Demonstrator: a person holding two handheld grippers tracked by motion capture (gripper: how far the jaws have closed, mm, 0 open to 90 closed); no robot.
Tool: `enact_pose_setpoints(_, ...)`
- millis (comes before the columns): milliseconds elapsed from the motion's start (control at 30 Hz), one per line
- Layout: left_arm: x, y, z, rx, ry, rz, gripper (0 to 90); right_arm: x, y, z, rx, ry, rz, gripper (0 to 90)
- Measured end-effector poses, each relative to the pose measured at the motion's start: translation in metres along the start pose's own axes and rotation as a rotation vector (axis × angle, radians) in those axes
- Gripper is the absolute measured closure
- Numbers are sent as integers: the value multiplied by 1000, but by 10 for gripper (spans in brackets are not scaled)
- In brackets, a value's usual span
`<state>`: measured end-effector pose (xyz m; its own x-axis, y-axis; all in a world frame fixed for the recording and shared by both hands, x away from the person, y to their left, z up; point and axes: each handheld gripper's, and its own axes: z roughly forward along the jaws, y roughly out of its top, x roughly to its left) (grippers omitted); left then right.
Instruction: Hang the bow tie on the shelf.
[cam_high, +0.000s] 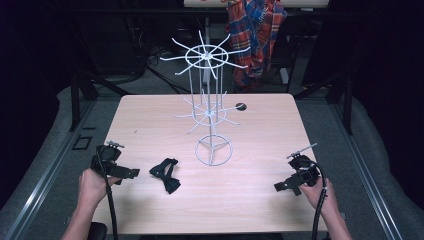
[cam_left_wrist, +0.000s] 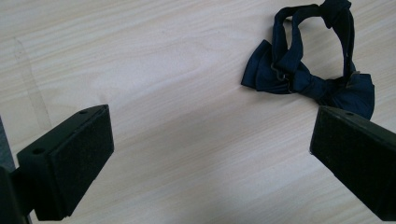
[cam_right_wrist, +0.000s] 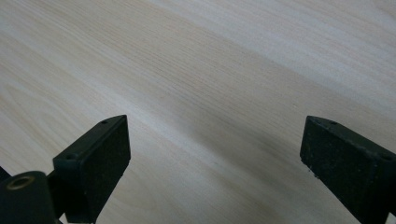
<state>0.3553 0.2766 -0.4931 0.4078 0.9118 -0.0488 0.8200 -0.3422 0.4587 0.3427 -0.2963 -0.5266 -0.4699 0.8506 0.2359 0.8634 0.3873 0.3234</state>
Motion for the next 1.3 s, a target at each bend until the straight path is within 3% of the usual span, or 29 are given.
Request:
enact_pose_setpoints(400,-27,12,7,-19,-14,90,0,1,0,2,-22,13,14,81)
enact_pose_setpoints(567,-38,16,8,-46,-44,133,0,2,-1,1,-25,38,23,82)
enact_pose_setpoints(633,-42,18,10,-48,-54,141,0,-1,0,-1,5,36,4,82)
enact_pose_setpoints(833,-47,18,19,-37,-91,155,0,2,0,1,-32,35,40,84)
enact_pose_setpoints(933,-48,20,23,-40,-104,152,0,2,0,2,-27,39,34,84)
enact_pose_setpoints(1067,-53,22,27,-24,-119,178,0,-1,0,-1,0,42,13,84)
enact_pose_setpoints(1100,-54,22,27,-22,-124,179,0,1,-1,1,-28,35,40,84)
enact_pose_setpoints(1200,-57,23,30,-22,-127,183,0,1,1,-1,5,29,14,84)
enact_pose_setpoints(1300,-61,24,32,-19,-133,188,0,3,0,1,-23,25,38,84)
